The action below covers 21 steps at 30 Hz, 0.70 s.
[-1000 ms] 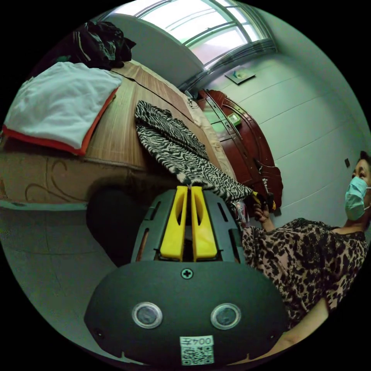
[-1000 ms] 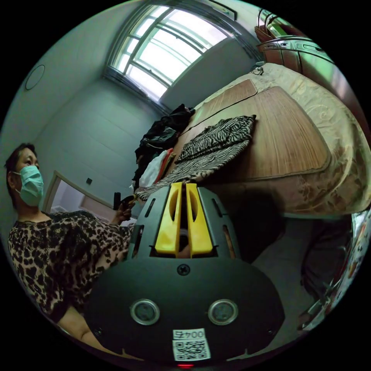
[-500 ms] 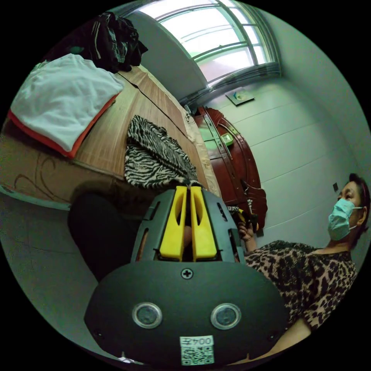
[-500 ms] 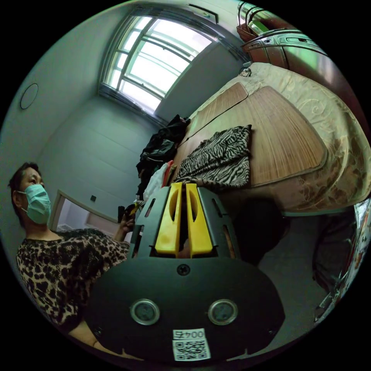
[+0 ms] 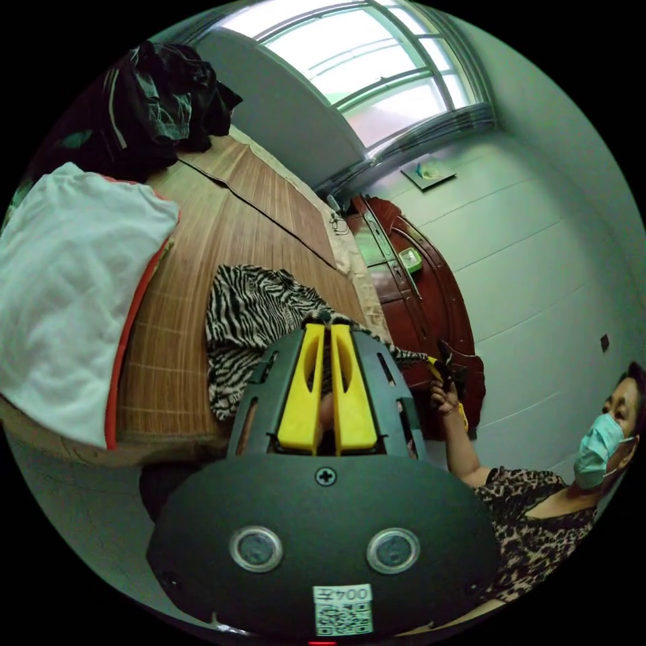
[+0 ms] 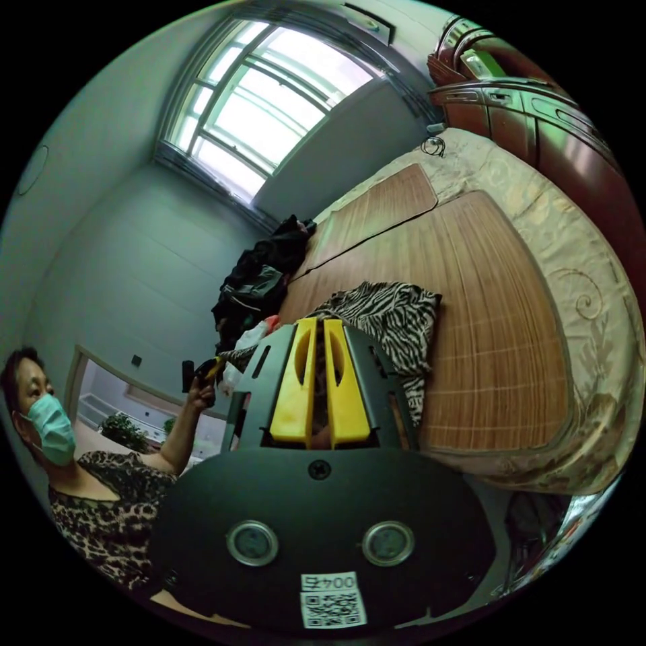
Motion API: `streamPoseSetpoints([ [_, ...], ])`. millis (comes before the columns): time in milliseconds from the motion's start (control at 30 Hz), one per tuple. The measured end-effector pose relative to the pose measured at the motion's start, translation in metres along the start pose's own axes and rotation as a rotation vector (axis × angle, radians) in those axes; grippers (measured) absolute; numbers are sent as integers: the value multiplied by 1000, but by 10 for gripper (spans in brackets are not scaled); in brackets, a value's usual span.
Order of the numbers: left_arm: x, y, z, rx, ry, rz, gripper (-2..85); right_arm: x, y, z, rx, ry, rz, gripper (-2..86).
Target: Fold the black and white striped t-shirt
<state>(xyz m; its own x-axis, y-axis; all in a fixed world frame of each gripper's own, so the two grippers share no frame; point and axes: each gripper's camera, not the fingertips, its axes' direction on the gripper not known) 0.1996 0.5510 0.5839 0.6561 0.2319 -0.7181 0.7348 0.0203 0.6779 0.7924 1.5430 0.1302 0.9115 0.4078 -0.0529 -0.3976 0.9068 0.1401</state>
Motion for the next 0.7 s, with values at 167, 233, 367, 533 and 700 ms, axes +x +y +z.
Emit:
streamPoseSetpoints([
  [167,-22,-55,42,-21,-36,-42,19,14,-59,32,-37,44,44,0],
  [233,-33,-72,60,-34,-47,-67,19,20,-77,43,-52,60,58,1],
  [367,-63,-105,105,-61,-90,-127,19,38,-114,76,-106,98,95,3],
  [533,-117,-132,165,-83,-93,-252,21,61,-148,120,-170,129,157,11],
  [700,-152,-145,203,-64,-117,-346,28,74,-175,153,-172,124,226,31],
])
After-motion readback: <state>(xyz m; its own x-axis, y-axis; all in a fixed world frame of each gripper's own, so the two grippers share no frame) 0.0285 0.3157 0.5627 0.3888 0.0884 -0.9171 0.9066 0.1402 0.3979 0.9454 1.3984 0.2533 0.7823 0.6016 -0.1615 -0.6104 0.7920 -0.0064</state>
